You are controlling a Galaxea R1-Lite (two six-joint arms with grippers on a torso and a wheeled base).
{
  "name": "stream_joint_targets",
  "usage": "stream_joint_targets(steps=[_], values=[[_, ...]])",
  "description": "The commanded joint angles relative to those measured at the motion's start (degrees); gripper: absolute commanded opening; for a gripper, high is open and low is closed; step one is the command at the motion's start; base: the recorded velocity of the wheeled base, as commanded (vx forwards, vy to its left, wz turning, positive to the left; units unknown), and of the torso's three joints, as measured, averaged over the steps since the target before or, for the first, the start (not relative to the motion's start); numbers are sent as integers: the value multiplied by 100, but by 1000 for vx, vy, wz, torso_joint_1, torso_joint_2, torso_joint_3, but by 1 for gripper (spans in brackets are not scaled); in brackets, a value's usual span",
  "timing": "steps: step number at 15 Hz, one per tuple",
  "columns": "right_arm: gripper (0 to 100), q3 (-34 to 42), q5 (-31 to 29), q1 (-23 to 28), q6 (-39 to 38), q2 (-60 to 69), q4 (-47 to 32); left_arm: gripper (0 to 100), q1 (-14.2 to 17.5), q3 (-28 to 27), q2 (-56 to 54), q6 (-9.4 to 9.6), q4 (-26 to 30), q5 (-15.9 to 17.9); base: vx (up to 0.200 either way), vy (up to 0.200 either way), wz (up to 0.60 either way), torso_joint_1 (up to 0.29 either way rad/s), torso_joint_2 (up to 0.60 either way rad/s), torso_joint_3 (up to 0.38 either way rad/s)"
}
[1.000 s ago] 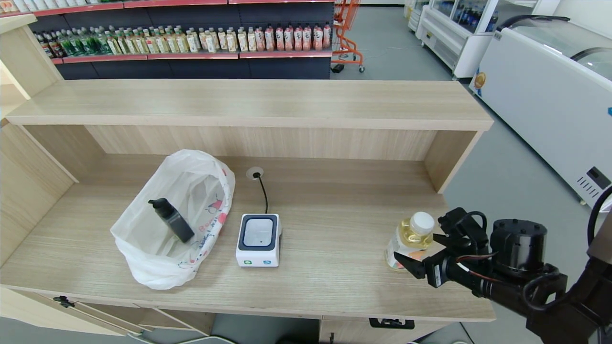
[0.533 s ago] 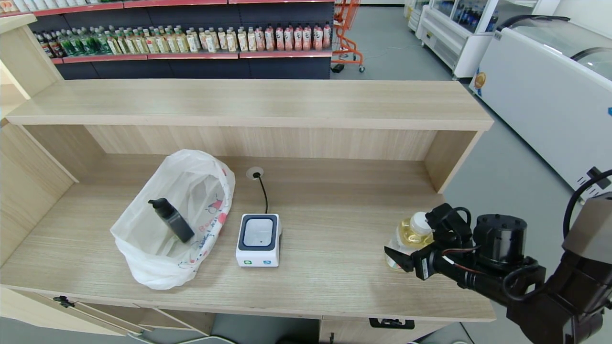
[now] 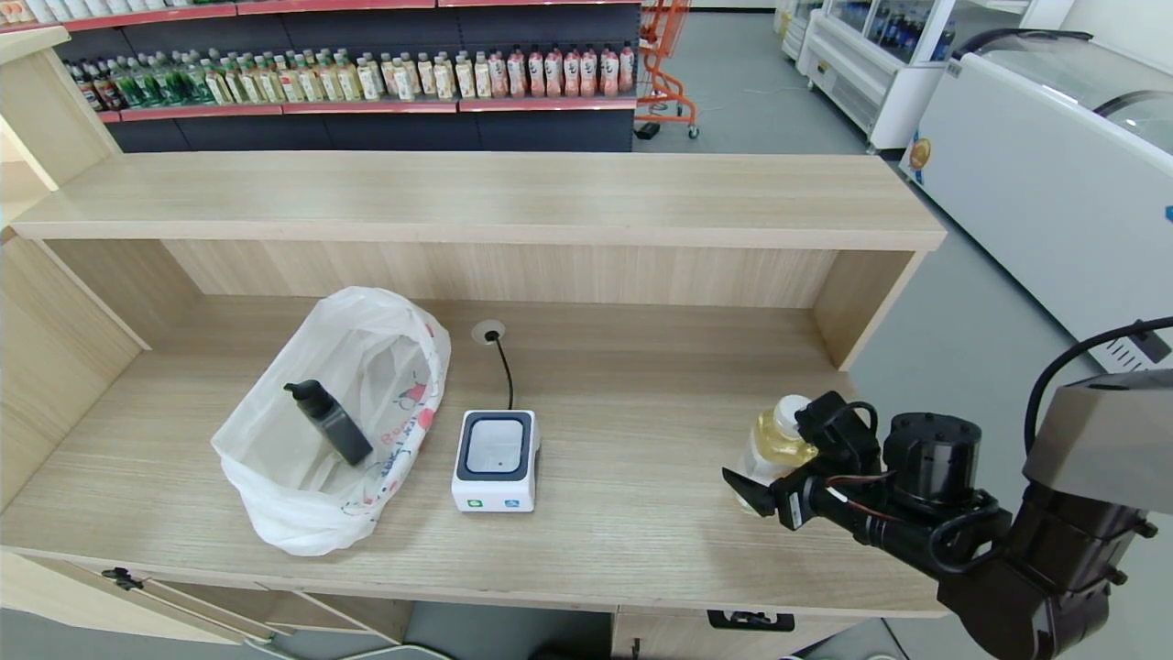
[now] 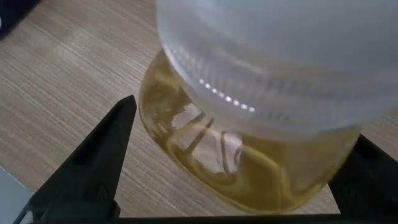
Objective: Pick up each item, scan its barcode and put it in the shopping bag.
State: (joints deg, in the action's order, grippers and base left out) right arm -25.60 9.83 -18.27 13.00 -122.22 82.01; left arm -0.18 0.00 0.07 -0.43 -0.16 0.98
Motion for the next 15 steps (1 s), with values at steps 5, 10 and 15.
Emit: stream_joint_targets(steps=[5, 10, 15], values=[[0, -332, 116, -36, -8, -223, 79, 100, 1, 0, 1, -1, -2, -1, 0, 0, 0, 0, 0, 0], [0, -499, 186, -27, 28, -214, 87, 100, 1, 0, 1, -1, -2, -1, 0, 0, 0, 0, 0, 0], [0, -428, 626, 34, 80, 23, 17, 100, 1, 0, 1, -1, -2, -1, 0, 0, 0, 0, 0, 0]])
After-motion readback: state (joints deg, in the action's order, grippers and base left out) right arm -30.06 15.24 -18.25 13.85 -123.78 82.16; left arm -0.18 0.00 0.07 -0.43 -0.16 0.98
